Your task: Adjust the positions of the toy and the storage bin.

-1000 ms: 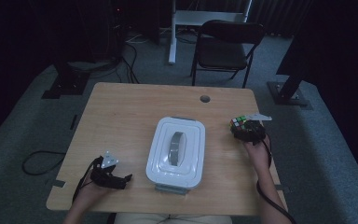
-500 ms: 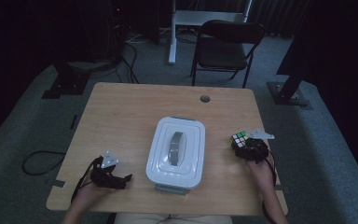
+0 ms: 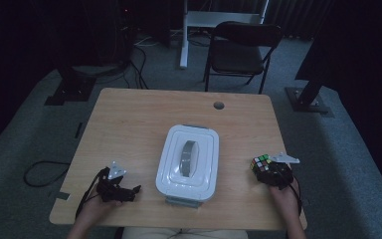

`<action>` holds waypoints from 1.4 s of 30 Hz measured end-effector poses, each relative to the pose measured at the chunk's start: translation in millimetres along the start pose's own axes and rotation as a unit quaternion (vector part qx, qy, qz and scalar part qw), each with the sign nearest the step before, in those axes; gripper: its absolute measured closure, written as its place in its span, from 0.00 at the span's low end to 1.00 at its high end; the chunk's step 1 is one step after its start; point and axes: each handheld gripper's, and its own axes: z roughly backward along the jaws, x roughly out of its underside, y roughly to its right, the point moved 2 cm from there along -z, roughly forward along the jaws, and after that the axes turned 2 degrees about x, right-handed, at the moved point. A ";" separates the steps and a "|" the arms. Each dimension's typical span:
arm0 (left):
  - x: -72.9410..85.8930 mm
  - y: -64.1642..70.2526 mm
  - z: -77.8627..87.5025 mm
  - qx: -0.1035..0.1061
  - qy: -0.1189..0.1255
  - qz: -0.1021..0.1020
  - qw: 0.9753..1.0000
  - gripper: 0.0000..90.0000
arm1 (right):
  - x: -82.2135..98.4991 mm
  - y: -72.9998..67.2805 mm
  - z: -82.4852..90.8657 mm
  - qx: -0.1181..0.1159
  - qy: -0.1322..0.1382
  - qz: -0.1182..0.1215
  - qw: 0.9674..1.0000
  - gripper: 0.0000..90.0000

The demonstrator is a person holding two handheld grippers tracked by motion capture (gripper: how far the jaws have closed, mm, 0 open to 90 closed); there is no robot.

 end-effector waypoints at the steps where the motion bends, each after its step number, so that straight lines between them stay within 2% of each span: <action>1: 0.0 0.0 0.0 0.000 0.000 0.000 1.000 0.02 | 2.0 0.7 0.8 -0.001 -0.001 -0.004 1.000 0.37; 7: 0.0 -0.1 0.0 0.000 0.000 0.000 1.000 0.02 | 10.2 4.3 6.2 -0.016 0.004 -0.019 1.000 0.37; 11: 0.0 -0.1 -0.1 0.001 0.001 0.000 1.000 0.02 | 14.5 4.6 8.4 -0.020 0.012 -0.021 1.000 0.37; 14: 0.0 -0.1 0.0 0.001 0.000 0.000 1.000 0.02 | 14.6 5.6 8.9 -0.023 0.009 -0.022 0.999 0.37; 17: 0.0 -0.2 -0.1 0.001 0.001 -0.001 1.000 0.02 | 12.1 6.1 11.7 -0.026 0.013 -0.021 0.999 0.31; 19: 0.0 -0.3 -0.1 0.001 0.001 -0.001 1.000 0.02 | 9.0 6.6 14.8 -0.019 0.019 -0.017 0.999 0.26; 25: 0.1 -0.4 0.0 0.002 0.001 -0.001 1.000 0.02 | -1.6 8.2 22.8 -0.018 0.035 -0.019 0.999 0.18; 28: 0.1 -0.4 0.0 0.002 0.001 -0.001 1.000 0.02 | -7.5 7.4 25.3 -0.015 0.041 -0.015 0.999 0.15; 35: 0.1 -0.5 0.0 0.003 0.001 -0.002 1.000 0.02 | -25.1 -3.4 34.1 -0.028 0.072 0.007 0.997 0.15; 38: 0.2 -0.6 0.1 0.003 0.000 -0.003 1.000 0.02 | -31.9 -9.0 36.8 -0.042 0.086 0.008 0.995 0.14; 42: 0.3 -0.9 0.1 0.005 0.001 -0.004 1.000 0.02 | -37.5 -19.1 35.8 -0.059 0.084 0.037 0.994 0.14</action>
